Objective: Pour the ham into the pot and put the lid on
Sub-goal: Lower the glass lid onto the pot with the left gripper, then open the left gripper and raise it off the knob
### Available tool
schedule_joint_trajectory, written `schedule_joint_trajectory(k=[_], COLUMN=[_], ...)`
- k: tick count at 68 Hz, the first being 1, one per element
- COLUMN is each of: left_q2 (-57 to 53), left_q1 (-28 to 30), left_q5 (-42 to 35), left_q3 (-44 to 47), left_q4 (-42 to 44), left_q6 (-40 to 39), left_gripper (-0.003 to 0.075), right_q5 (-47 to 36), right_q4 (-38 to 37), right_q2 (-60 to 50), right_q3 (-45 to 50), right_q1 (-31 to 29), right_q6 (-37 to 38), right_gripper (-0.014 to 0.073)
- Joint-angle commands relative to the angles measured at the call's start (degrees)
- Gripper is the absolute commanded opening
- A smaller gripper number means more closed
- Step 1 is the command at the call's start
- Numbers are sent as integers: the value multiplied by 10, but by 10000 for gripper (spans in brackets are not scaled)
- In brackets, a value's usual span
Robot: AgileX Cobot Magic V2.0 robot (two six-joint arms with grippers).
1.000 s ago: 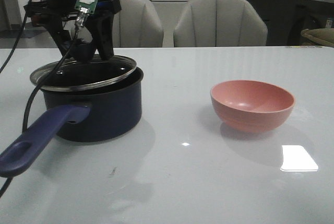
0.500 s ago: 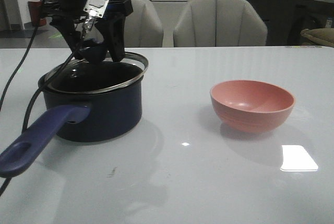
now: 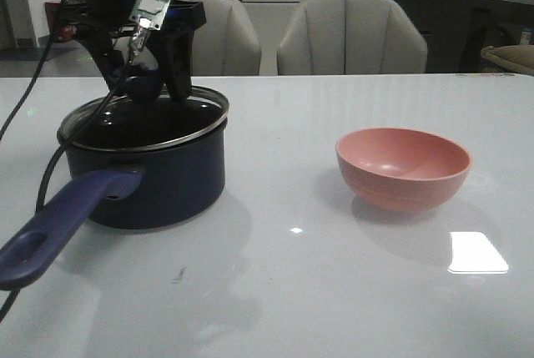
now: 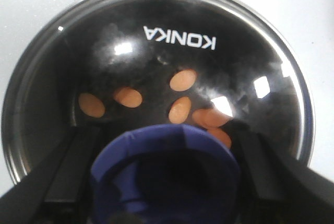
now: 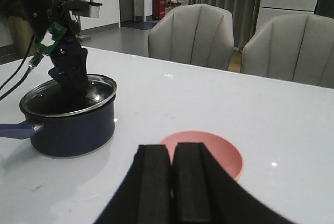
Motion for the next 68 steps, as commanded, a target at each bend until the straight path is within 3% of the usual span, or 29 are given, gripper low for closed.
schedule_joint_trajectory(k=[1, 9, 21, 27, 51, 68], left_q2=[-33, -33, -33, -33, -33, -95], left_q1=[-2, -2, -2, -2, -2, -2], left_q5=[18, 16, 16, 16, 33, 30], left_q3=[-18, -18, -18, -18, -66, -59], left_q4=[3, 12, 12, 12, 13, 12], left_q6=[-6, -6, -6, -6, -6, 5], left_gripper=[337, 383, 575, 631, 638, 638], right_q5=[-43, -43, -43, -43, -43, -43], right_q4=[3, 3, 3, 3, 3, 3], right_q2=[4, 4, 4, 4, 4, 4], right_q3=[-15, -15, -15, -15, -15, -15], right_q1=[0, 0, 0, 0, 0, 0], right_q6=[-3, -3, -3, -3, -3, -3], right_gripper=[148, 148, 148, 148, 148, 148])
